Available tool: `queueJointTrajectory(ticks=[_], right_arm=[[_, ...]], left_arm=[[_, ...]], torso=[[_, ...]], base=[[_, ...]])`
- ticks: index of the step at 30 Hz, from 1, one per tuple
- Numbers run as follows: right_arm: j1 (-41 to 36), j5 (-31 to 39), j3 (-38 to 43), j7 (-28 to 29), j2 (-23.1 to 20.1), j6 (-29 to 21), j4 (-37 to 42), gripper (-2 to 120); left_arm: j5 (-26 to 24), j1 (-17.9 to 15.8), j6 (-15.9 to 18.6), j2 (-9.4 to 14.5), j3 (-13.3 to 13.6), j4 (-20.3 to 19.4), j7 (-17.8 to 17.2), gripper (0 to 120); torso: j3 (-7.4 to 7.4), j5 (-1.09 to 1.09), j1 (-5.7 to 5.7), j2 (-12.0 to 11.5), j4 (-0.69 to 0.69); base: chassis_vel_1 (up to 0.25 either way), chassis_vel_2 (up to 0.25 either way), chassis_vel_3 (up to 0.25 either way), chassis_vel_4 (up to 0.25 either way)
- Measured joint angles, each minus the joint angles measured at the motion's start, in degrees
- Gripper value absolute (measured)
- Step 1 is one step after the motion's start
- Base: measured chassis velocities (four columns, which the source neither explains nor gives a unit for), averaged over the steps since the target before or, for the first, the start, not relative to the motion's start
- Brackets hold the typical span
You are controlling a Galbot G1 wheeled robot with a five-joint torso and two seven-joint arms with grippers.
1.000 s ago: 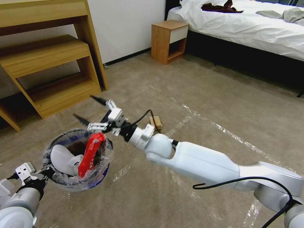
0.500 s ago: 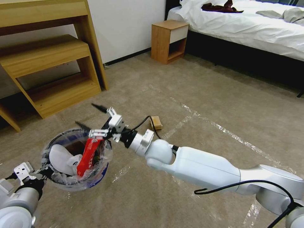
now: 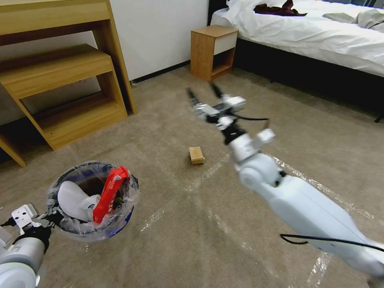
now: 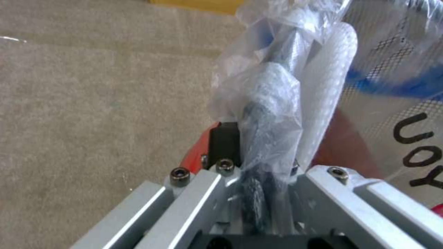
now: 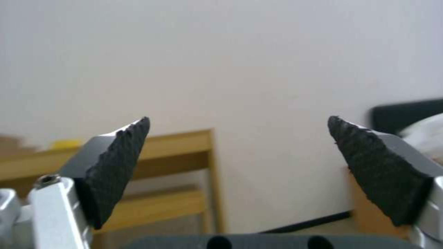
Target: Pick up the trash bin and place the garbage on the floor into it.
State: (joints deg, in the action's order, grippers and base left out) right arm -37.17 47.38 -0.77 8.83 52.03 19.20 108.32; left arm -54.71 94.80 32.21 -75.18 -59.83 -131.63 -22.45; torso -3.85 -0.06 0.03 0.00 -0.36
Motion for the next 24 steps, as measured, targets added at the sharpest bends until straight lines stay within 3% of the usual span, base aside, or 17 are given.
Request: queueJointTrajectory(ticks=[3, 5, 14, 24], right_arm=[[-7.9, -4.2, 7.5, 1.0, 0.7, 0.5, 2.5, 100], [-11.1, -6.0, 9.8, 1.2, 1.4, 0.7, 3.4, 100], [-28.2, -17.5, 21.3, -0.1, 4.6, 5.3, 7.6, 99], [-36.9, -22.6, 25.8, -0.7, 9.3, 7.2, 8.9, 99]], left_arm=[[1.5, 0.8, -0.8, -0.5, -0.8, 0.0, 0.6, 1], [2.0, 1.4, -1.1, -0.9, -1.0, -0.2, 0.8, 1], [3.3, 1.8, -1.6, -1.3, -1.0, 0.0, 1.1, 1], [4.0, 1.9, -1.6, -1.0, -0.5, 0.0, 1.3, 1]], torso=[[0.00, 0.00, 0.00, 0.0, -0.04], [0.00, 0.00, 0.00, 0.0, 0.04], [0.00, -0.01, -0.01, 0.0, 0.00], [0.00, -0.02, 0.00, 0.0, 0.00]], base=[[0.000, 0.000, 0.000, 0.000], [0.000, 0.000, 0.000, 0.000], [0.000, 0.000, 0.000, 0.000], [0.000, 0.000, 0.000, 0.000]])
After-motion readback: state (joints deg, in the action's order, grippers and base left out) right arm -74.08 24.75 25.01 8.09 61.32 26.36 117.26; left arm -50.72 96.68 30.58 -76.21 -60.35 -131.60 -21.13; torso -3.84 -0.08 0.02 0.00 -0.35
